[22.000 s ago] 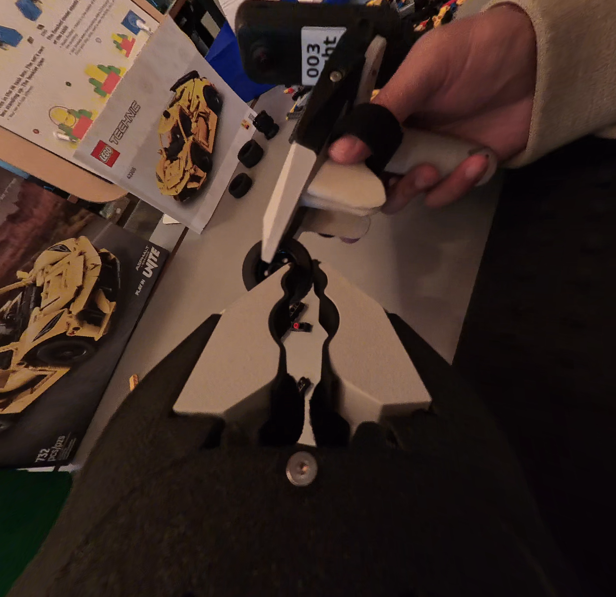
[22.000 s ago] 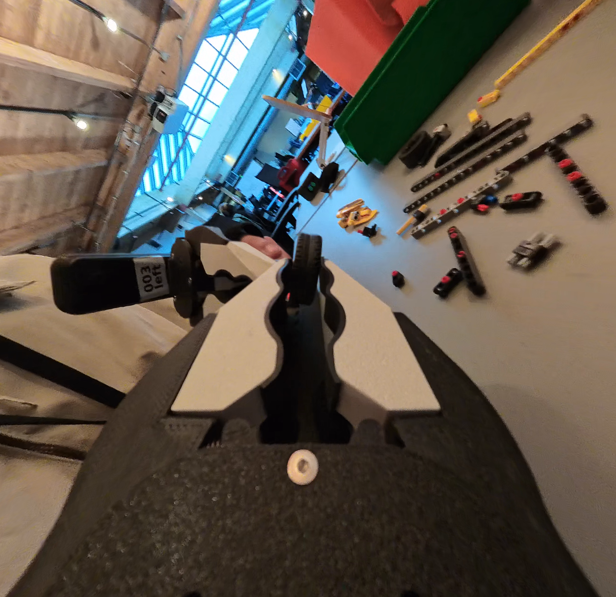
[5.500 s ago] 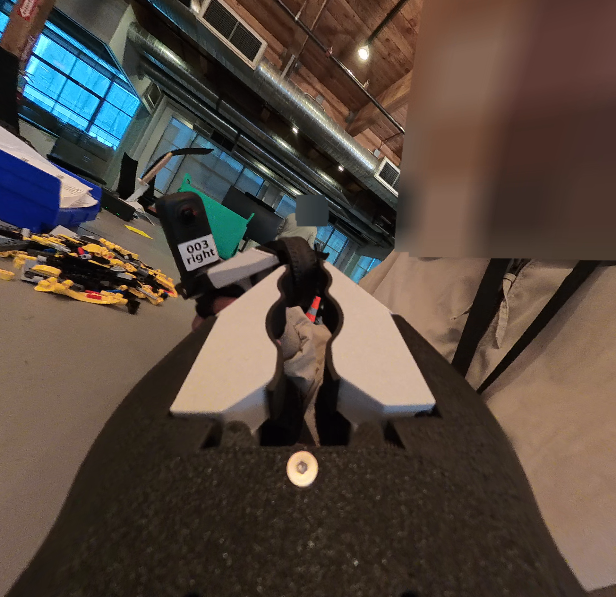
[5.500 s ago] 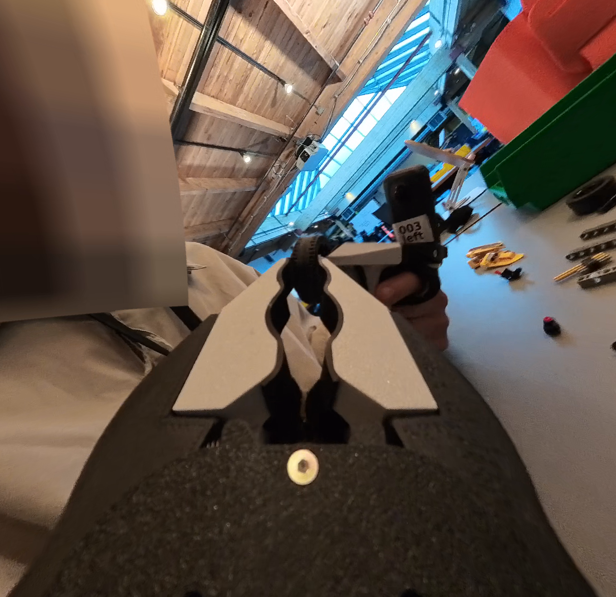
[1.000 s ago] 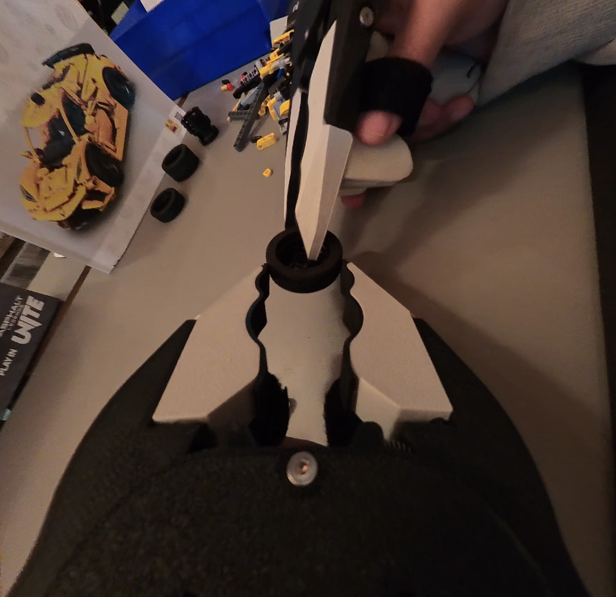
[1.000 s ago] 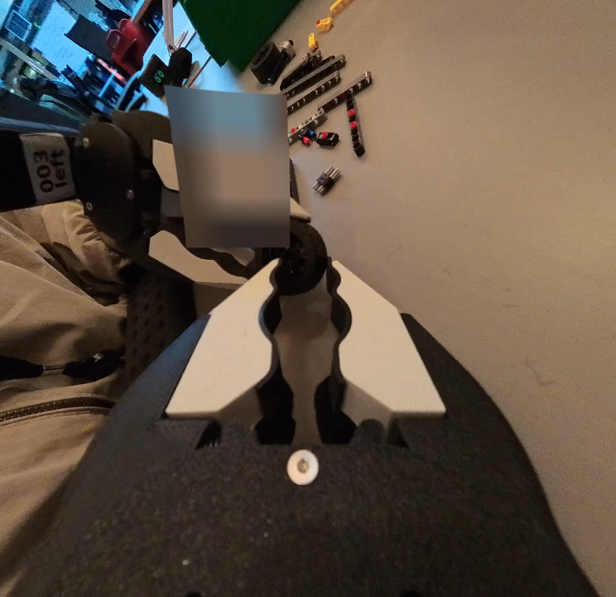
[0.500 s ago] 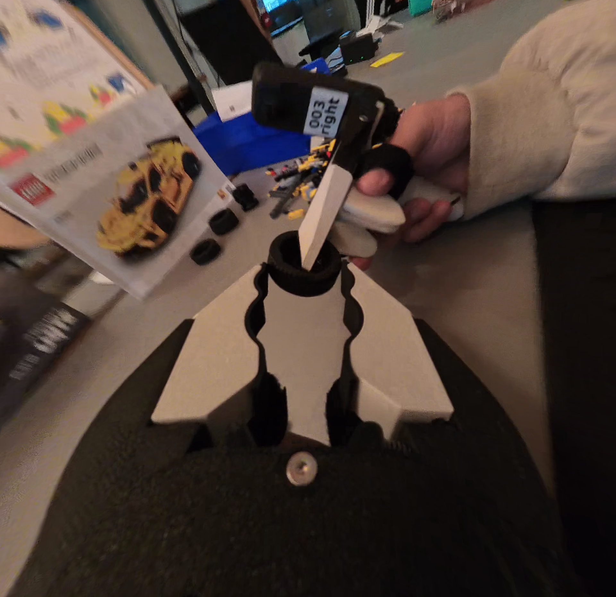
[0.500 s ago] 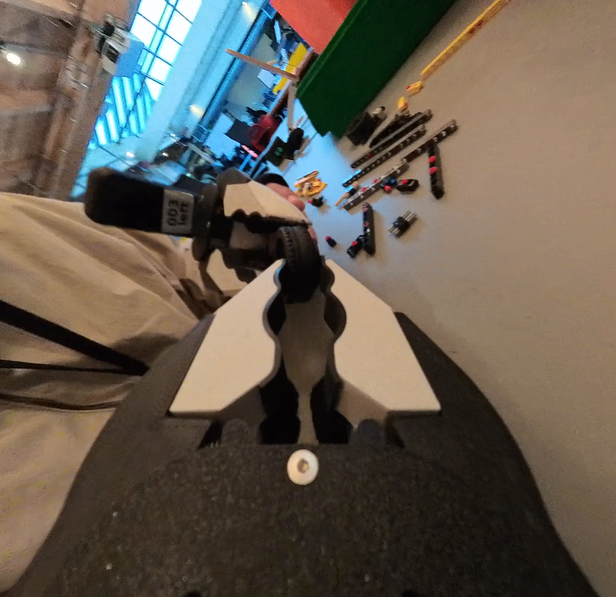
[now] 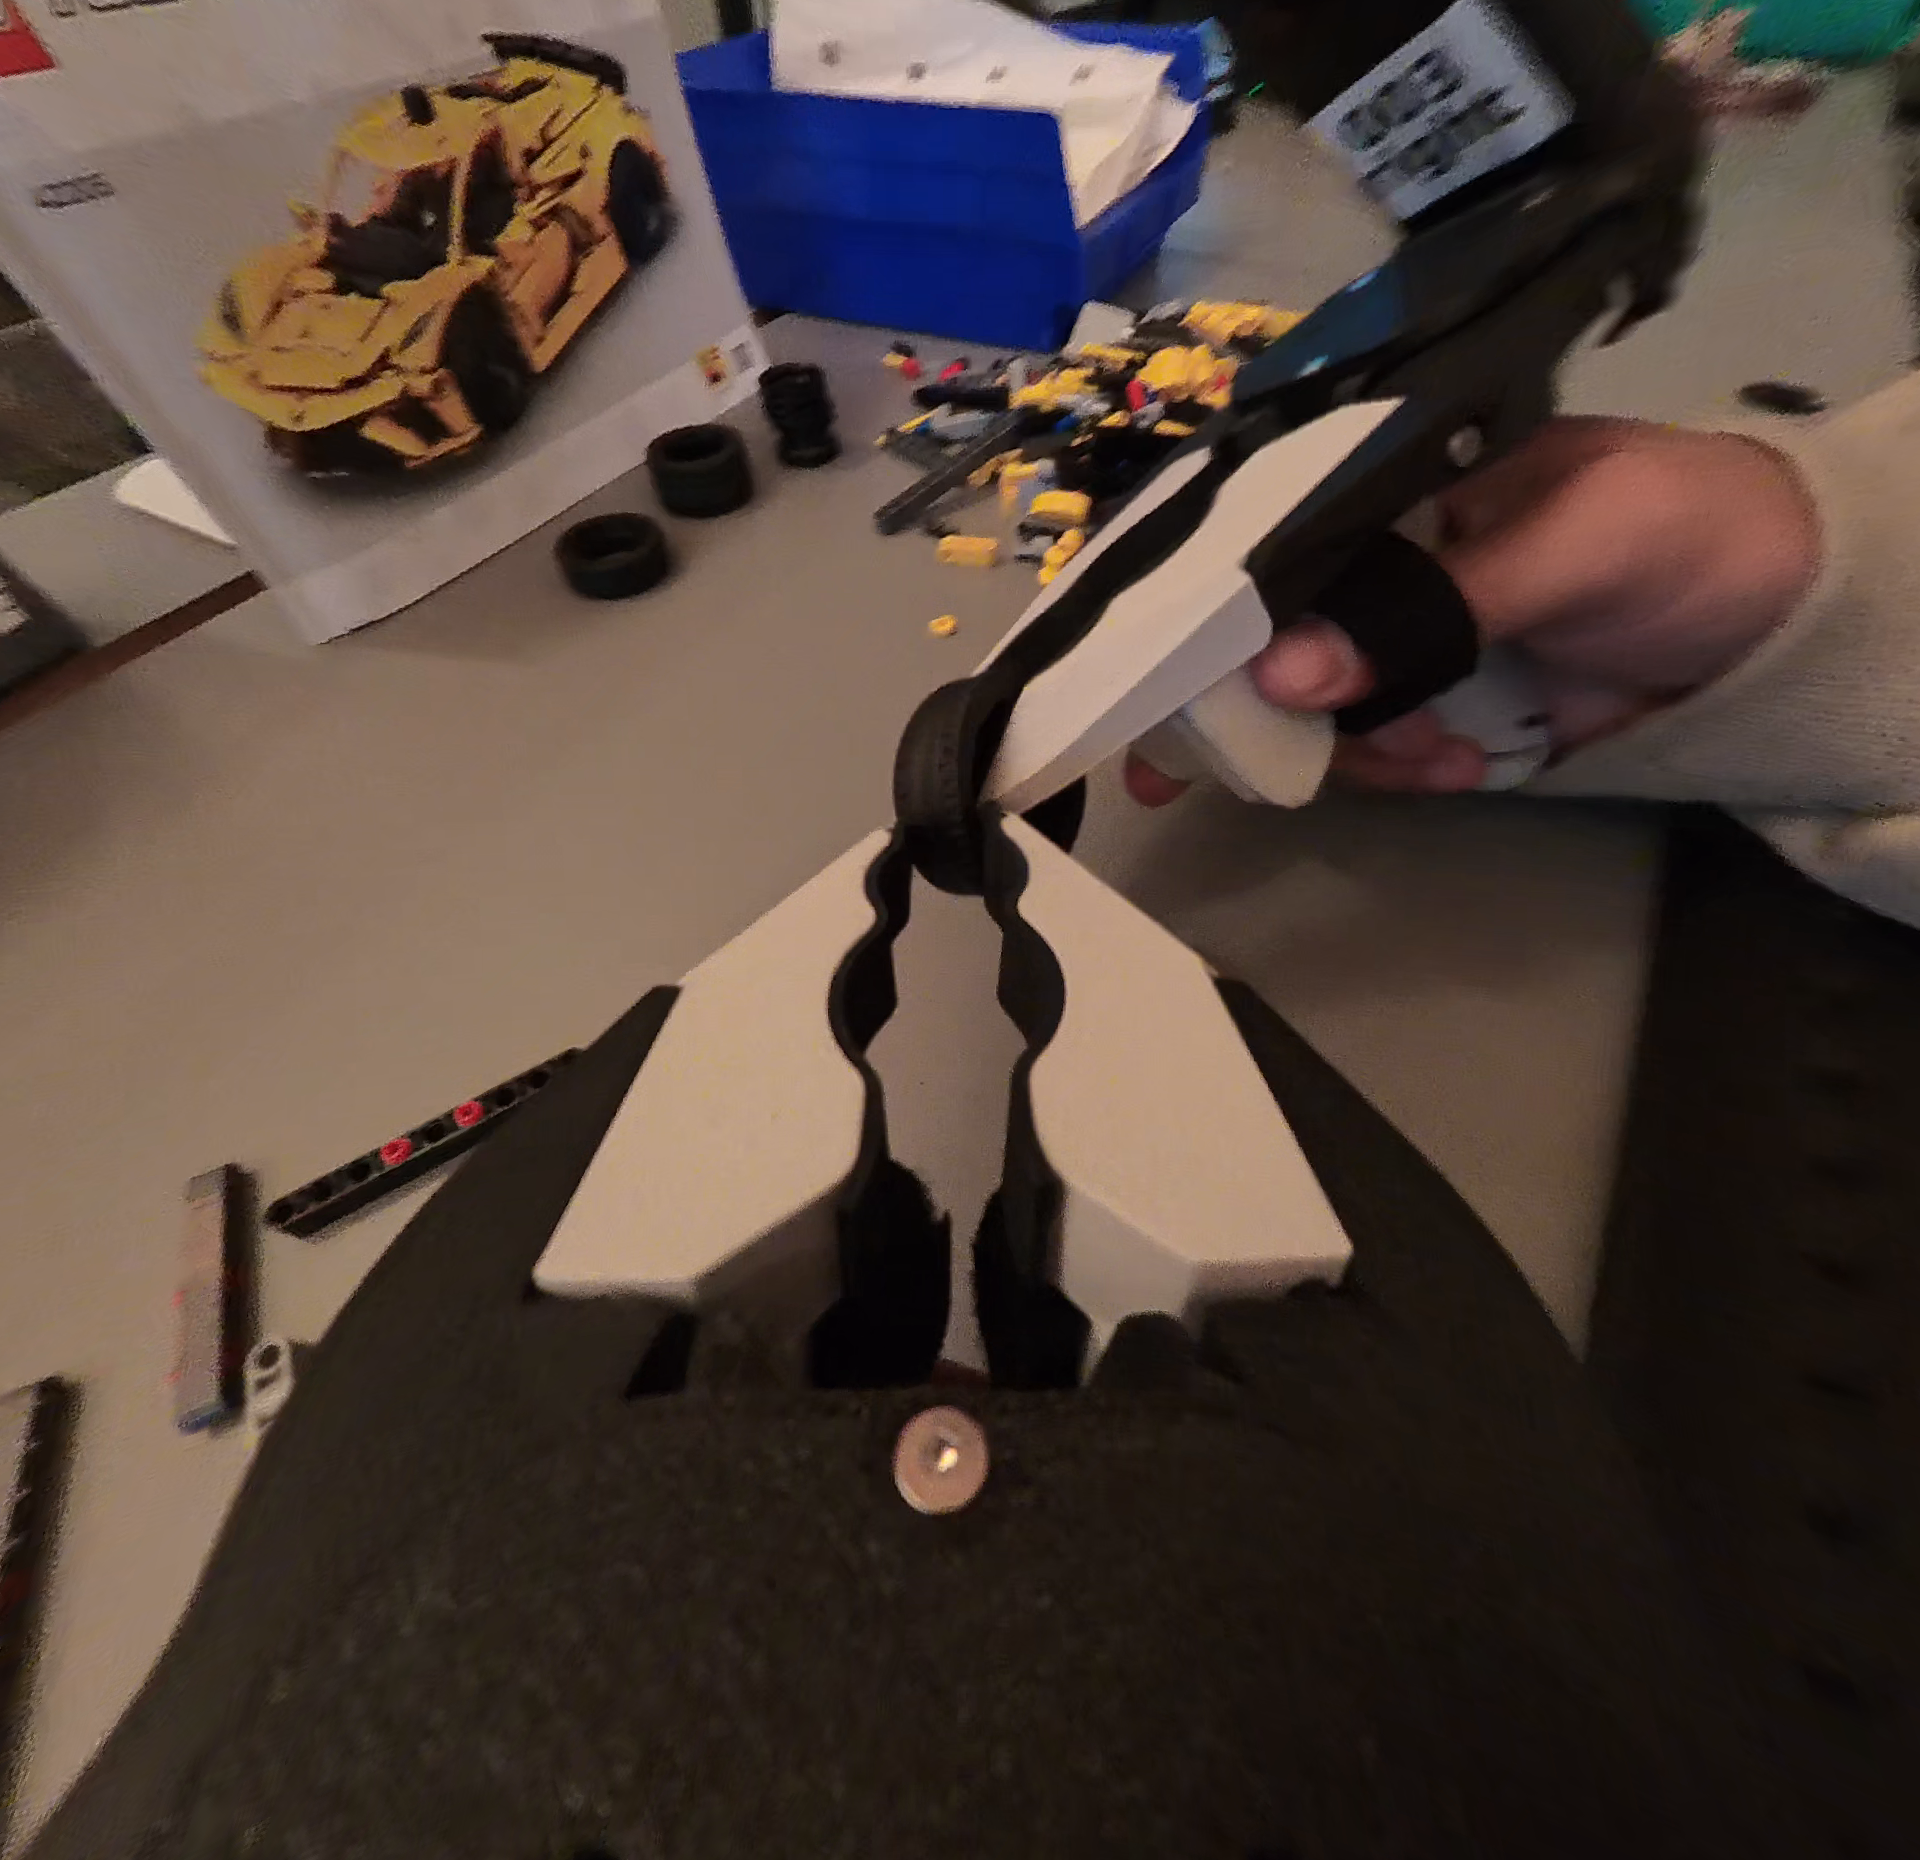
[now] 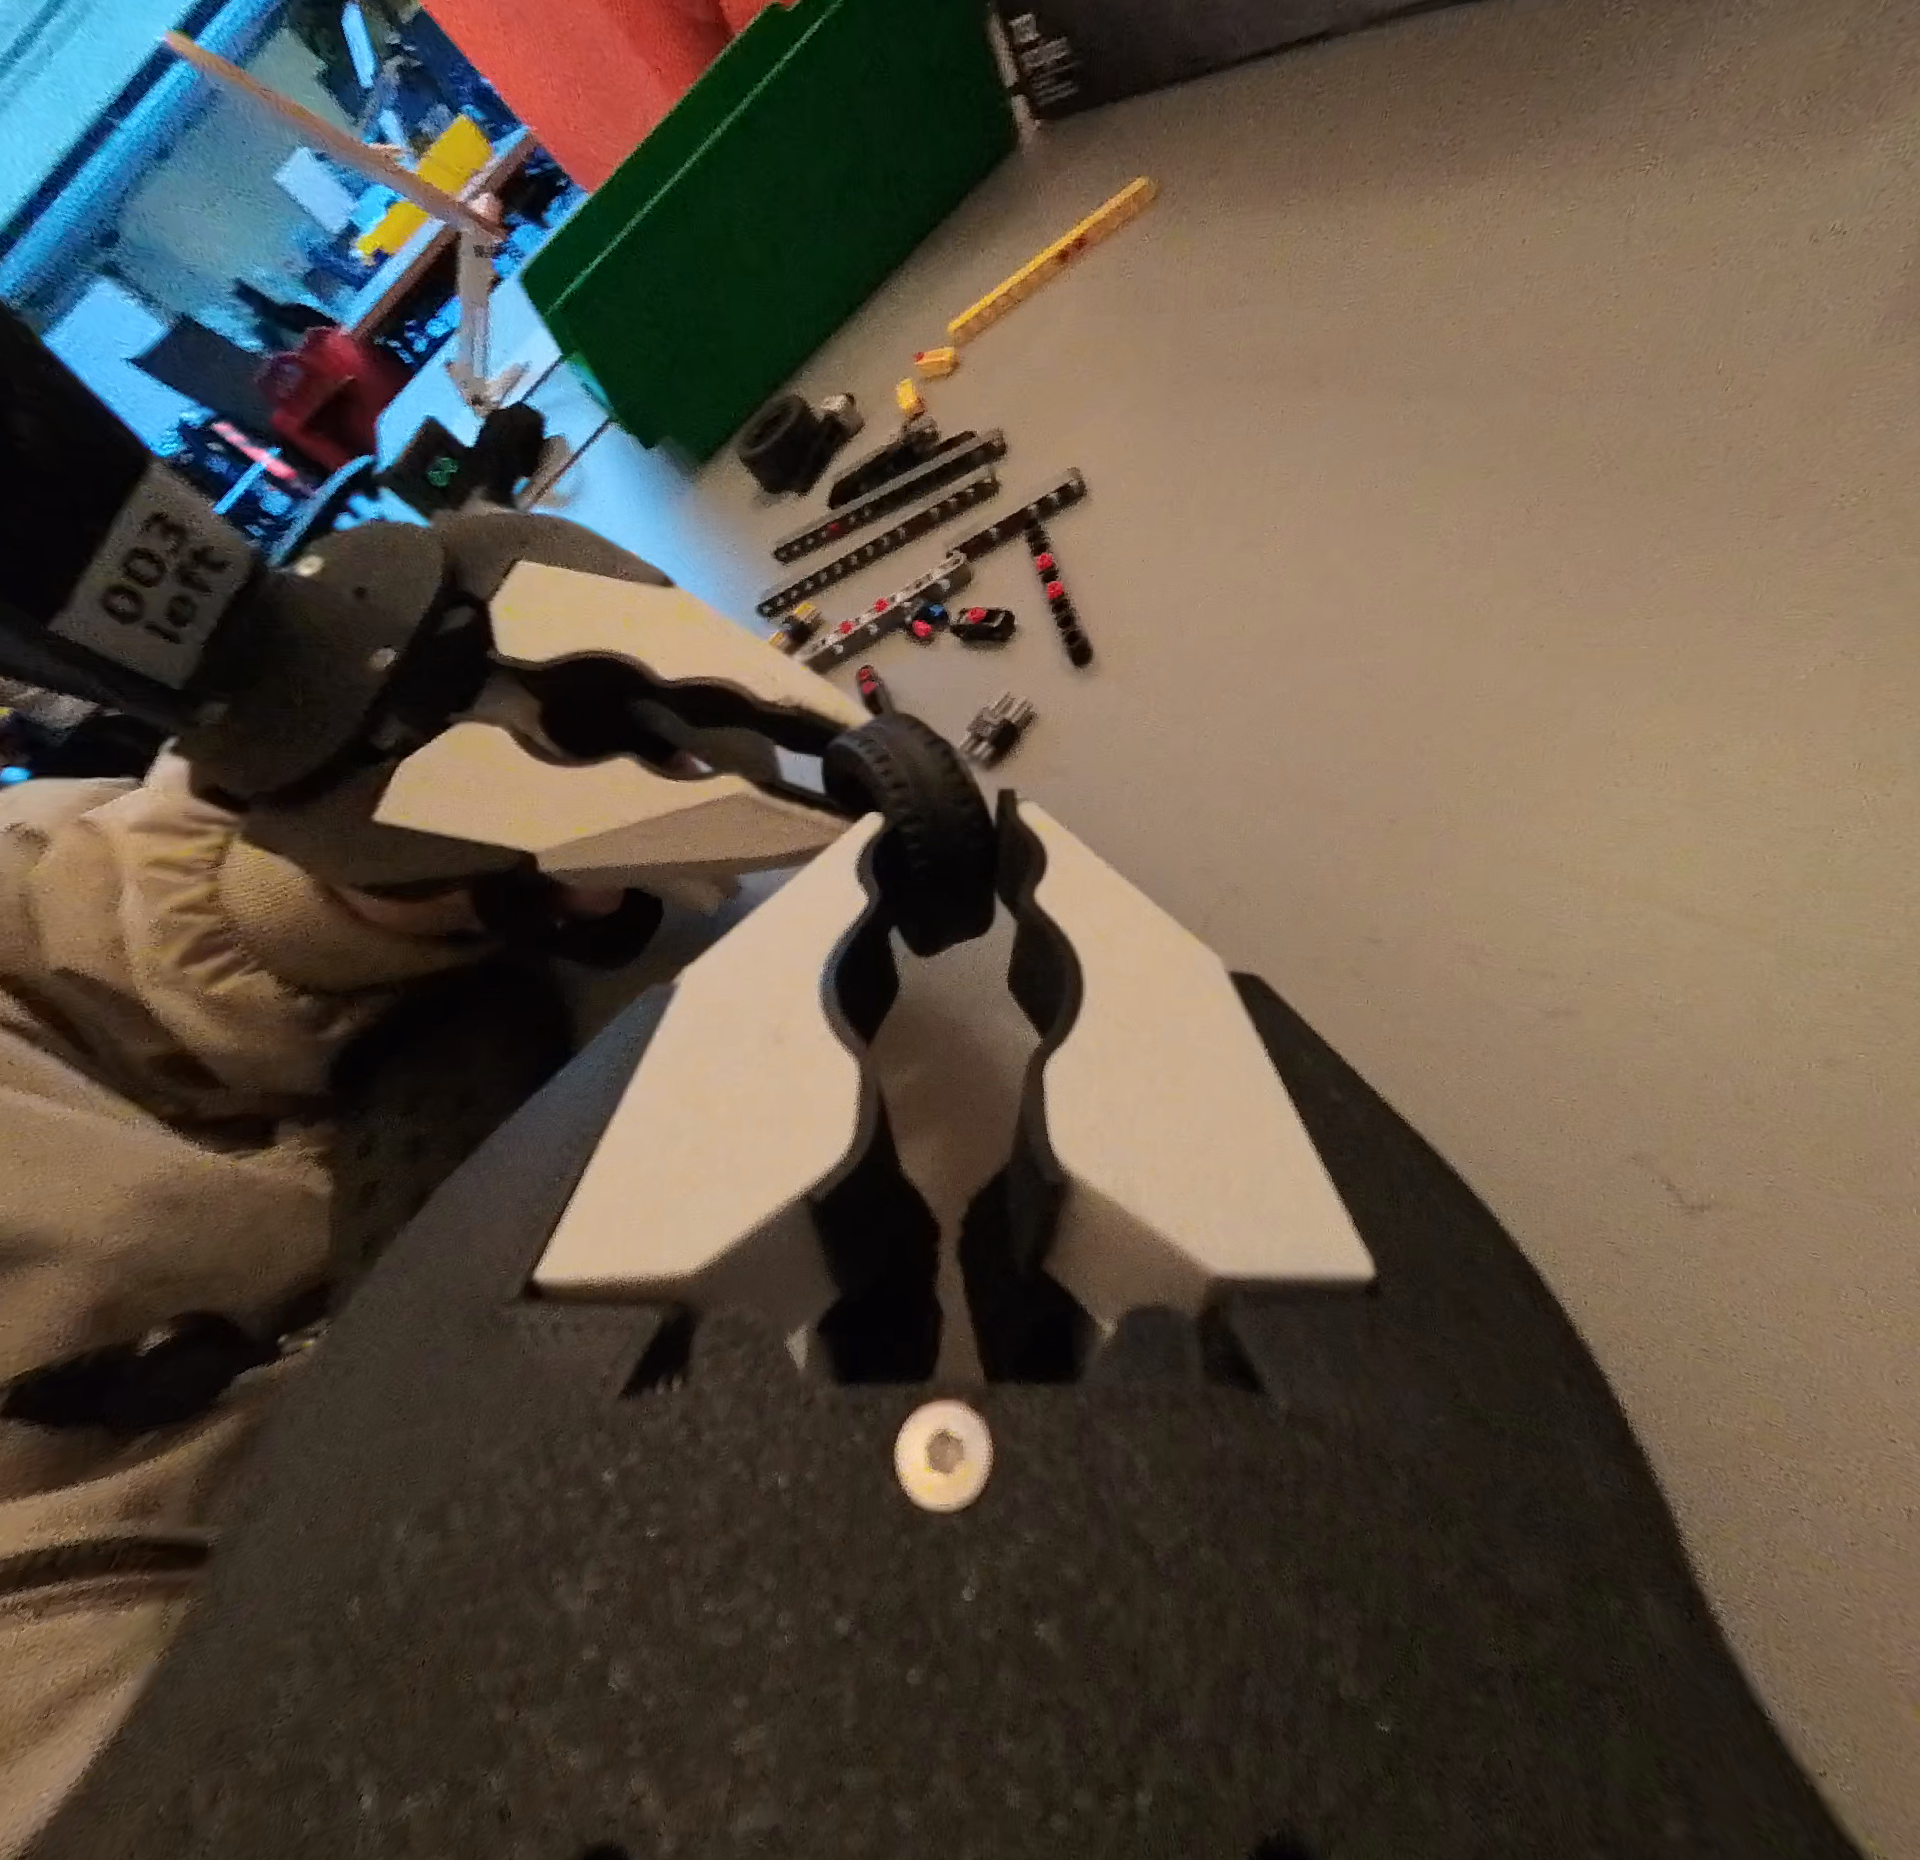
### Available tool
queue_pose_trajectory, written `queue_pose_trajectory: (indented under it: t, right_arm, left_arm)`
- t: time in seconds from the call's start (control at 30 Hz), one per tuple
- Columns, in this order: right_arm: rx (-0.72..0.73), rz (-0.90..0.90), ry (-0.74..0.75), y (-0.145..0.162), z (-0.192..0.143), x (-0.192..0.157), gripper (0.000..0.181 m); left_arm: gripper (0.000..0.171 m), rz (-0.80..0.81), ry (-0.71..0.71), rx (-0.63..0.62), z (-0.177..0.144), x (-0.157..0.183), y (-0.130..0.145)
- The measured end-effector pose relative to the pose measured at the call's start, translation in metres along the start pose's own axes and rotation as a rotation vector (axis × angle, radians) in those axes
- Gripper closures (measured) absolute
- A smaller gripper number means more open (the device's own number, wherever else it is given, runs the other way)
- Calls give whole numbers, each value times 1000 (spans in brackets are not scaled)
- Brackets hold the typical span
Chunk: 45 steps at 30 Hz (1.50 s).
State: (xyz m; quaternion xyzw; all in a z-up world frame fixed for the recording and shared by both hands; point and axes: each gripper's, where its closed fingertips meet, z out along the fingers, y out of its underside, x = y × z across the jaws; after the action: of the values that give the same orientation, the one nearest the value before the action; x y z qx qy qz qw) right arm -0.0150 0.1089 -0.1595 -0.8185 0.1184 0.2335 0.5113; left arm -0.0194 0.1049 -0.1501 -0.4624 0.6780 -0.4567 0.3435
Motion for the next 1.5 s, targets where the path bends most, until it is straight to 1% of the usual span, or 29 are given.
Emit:
queue_pose_trajectory:
  t: [0.07, 0.2, 0.27, 0.3, 0.33, 0.37, 0.43, 0.47, 0.5, 0.53, 0.57, 0.6, 0.67, 0.7, 0.73, 0.77, 0.8, 0.83, 0.9, 0.93, 1.0, 1.07, 1.13, 1.2, 1.27, 1.37, 1.43, 1.5]
  right_arm:
    - [24, -37, 118, -4, 0, 5, 165]
    - [25, -135, 329, -7, -2, 15, 165]
    - [28, -195, 397, -11, -5, 17, 165]
    - [37, -207, 393, -13, -8, 17, 166]
    - [54, -201, 370, -15, -10, 15, 166]
    - [76, -198, 312, -16, -13, 10, 166]
    - [113, -193, 174, -19, -22, 0, 166]
    - [138, -242, 103, -22, -24, -11, 166]
    - [127, -312, 53, -21, -26, -20, 166]
    - [119, -368, 44, -20, -28, -24, 166]
    - [119, -429, -9, -18, -28, -34, 166]
    - [116, -458, -30, -16, -27, -38, 166]
    - [111, -526, -66, -10, -23, -45, 166]
    - [117, -577, -55, -9, -21, -47, 166]
    - [112, -606, -21, -10, -20, -45, 165]
    - [104, -600, -23, -9, -19, -44, 165]
    - [105, -572, -28, -10, -19, -43, 166]
    - [97, -536, -21, -11, -17, -42, 166]
    - [57, -477, 60, -9, -10, -31, 165]
    - [53, -462, 92, -9, -9, -27, 165]
    - [65, -454, 138, -10, -8, -25, 165]
    - [96, -421, 216, -15, -8, -22, 165]
    - [115, -377, 306, -16, -8, -16, 165]
    - [130, -358, 369, -17, -11, -13, 166]
    - [158, -362, 428, -21, -15, -14, 166]
    - [198, -435, 536, -29, -23, -17, 166]
    - [211, -435, 536, -31, -25, -19, 165]
    - [236, -404, 479, -33, -23, -25, 165]
  left_arm:
    - [159, 16, -62, -8, 3, -5, -1]
    - [161, 60, -160, -41, 10, -12, 2]
    - [161, 69, -193, -33, 13, -14, -1]
    - [161, 72, -194, -9, 12, -14, -4]
    - [166, 66, -176, 29, 10, -13, -9]
    - [165, 49, -129, 71, 8, -11, -15]
    - [163, -8, 41, 153, 0, -1, -25]
    - [159, -43, 121, 188, -6, 6, -31]
    - [144, -56, 189, 208, -11, 12, -34]
    - [142, -62, 228, 219, -15, 14, -34]
    - [133, -71, 260, 232, -18, 15, -34]
    - [128, -88, 305, 239, -21, 18, -34]
    - [129, -104, 385, 252, -27, 27, -36]
    - [136, -86, 402, 258, -28, 31, -37]
    - [147, -56, 394, 255, -29, 33, -36]
    - [147, -22, 366, 255, -28, 31, -35]
    - [151, 19, 326, 259, -29, 28, -35]
    - [155, 79, 262, 253, -27, 24, -35]
    - [158, 242, 92, 204, -20, 16, -30]
    - [159, 295, 25, 181, -18, 14, -28]
    - [159, 314, -41, 160, -17, 12, -28]
    - [160, 325, -114, 148, -16, 7, -30]
    - [160, 385, -202, 116, -13, 4, -30]
    - [161, 426, -234, 116, -11, 4, -32]
    - [161, 425, -253, 135, -12, 5, -36]
    - [161, 466, -301, 166, -13, 6, -46]
    - [160, 500, -334, 172, -15, 5, -47]
    - [161, 550, -345, 175, -17, 1, -48]
